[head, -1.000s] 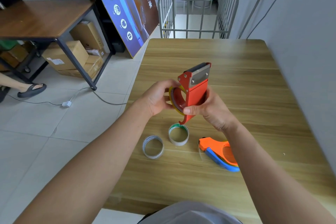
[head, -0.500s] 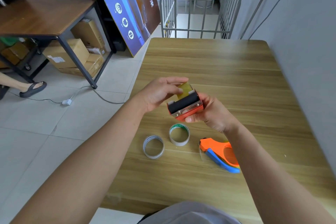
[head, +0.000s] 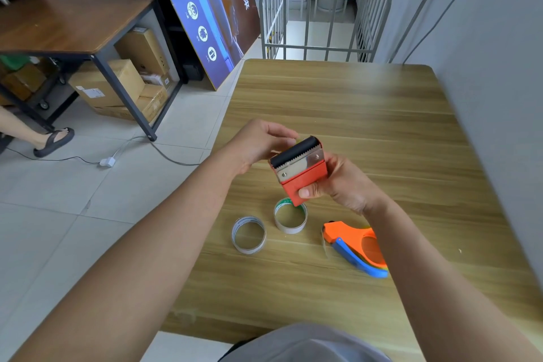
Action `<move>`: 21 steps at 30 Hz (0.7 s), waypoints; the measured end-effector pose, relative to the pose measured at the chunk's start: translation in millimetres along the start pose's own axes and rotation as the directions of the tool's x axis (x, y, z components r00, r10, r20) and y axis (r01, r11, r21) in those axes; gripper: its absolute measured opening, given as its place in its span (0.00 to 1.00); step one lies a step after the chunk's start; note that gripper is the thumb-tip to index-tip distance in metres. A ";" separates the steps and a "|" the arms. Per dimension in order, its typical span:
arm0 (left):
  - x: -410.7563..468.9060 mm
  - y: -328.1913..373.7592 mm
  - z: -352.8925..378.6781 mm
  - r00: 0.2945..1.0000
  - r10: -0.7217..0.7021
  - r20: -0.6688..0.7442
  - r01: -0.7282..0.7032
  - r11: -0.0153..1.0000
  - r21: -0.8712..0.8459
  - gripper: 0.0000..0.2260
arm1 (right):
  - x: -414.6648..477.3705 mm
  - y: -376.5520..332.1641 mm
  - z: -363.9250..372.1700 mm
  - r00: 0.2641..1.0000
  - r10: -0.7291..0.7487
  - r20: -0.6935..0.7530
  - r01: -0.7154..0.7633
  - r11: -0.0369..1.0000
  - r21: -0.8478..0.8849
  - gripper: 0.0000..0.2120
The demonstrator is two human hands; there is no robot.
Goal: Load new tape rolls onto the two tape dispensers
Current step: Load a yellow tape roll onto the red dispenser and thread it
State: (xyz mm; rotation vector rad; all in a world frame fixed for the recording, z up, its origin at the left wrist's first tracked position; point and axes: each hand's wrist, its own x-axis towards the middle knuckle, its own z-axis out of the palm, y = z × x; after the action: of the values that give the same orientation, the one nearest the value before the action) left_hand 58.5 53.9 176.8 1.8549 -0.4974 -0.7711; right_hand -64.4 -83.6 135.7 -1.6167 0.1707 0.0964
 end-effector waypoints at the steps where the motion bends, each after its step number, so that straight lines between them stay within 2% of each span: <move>1: -0.3 0.7 0.9 1.000 -0.020 -0.003 0.020 1.000 0.011 0.09 | 0.0 0.3 -0.1 1.000 -0.002 0.009 0.002 1.000 0.004 0.22; 7: -3.4 -0.2 2.2 0.982 -0.187 -0.033 0.182 0.978 -0.103 0.13 | 0.7 3.6 -0.8 0.998 0.014 0.053 -0.017 0.999 0.047 0.19; 14: -0.2 -7.9 -0.9 0.975 -0.212 -0.066 0.212 0.977 -0.005 0.15 | 3.5 7.6 0.4 0.996 0.046 0.071 -0.053 0.994 0.091 0.21; 21: -1.5 -7.5 4.4 0.975 -0.209 -0.076 0.207 0.978 -0.027 0.12 | 3.8 12.7 -0.6 0.995 0.053 0.088 -0.057 0.997 0.053 0.19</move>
State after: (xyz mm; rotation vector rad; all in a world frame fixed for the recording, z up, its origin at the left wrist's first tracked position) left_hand 54.3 54.9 169.1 1.9320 -0.2473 -0.8350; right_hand -62.8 -85.0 122.5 -1.5500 0.1493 0.2026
